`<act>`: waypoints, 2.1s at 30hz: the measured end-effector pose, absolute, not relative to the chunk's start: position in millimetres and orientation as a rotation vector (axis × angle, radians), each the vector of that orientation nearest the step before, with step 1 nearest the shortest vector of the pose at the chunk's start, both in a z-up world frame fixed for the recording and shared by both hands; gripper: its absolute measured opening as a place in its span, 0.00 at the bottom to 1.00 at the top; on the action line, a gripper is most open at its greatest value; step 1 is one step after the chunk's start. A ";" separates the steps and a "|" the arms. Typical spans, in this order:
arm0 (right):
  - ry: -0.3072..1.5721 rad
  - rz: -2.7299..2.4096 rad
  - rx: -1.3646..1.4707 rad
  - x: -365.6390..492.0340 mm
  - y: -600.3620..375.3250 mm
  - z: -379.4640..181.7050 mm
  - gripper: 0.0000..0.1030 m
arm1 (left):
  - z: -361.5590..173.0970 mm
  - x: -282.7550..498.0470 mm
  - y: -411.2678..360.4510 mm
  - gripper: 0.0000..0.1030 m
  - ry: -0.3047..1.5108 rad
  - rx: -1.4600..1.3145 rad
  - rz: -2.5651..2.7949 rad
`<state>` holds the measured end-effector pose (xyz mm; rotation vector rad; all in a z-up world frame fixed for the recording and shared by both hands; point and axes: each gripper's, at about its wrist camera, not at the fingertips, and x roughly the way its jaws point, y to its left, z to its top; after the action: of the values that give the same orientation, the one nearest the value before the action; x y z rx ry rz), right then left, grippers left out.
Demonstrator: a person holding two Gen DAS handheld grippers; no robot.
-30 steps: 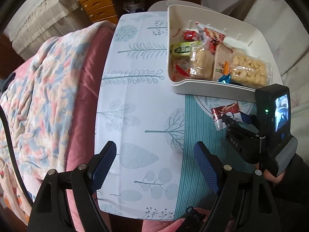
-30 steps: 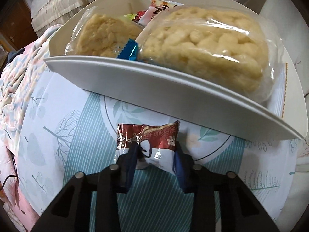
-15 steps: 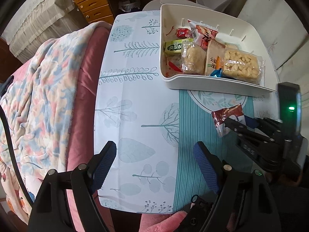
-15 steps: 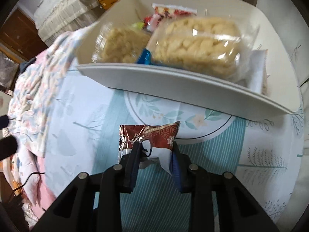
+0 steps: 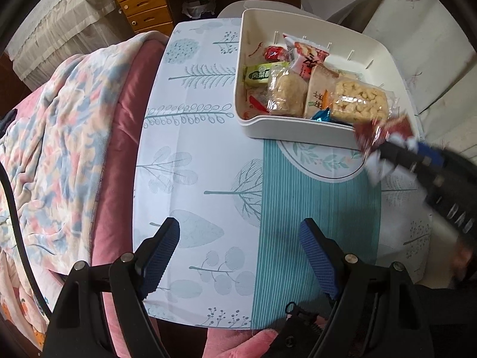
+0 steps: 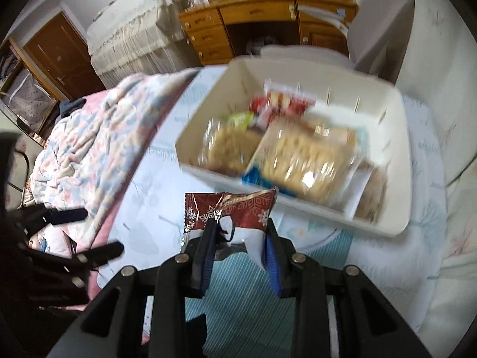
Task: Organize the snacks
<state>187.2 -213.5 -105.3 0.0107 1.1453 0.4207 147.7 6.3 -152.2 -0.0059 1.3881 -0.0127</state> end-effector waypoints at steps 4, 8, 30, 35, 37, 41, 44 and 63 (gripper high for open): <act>1.061 0.391 0.030 208.5 -224.7 -77.3 0.30 | -150.0 150.5 2.8 0.79 1.376 -0.022 -0.026; 0.996 0.335 0.061 229.8 -239.6 -61.5 0.30 | -146.7 154.9 -2.6 0.79 1.354 -0.038 -0.061; 1.112 0.183 0.148 249.2 -273.5 -98.8 0.92 | -140.1 157.4 -23.4 0.79 1.312 -0.047 -0.164; 1.167 0.149 0.166 207.4 -274.6 -104.8 0.95 | -132.9 141.2 -18.5 0.79 1.292 -0.047 -0.178; 1.211 0.123 0.165 184.7 -272.3 -109.8 0.96 | -130.4 131.1 -15.2 0.79 1.297 -0.050 -0.186; 1.280 0.111 0.175 135.9 -262.2 -116.6 0.97 | -123.2 113.1 -6.6 0.80 1.286 -0.045 -0.201; 1.296 0.098 0.167 97.9 -251.3 -114.0 0.98 | -114.5 98.2 1.2 0.83 1.260 -0.049 -0.225; 1.129 0.078 0.155 2.9 -249.5 -6.8 0.98 | -30.5 30.5 -6.9 0.99 1.043 -0.054 -0.091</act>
<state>2.9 -249.5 -6.8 0.1545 1.1290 0.0779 30.5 -6.9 -30.5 -0.0544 1.0426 -0.0914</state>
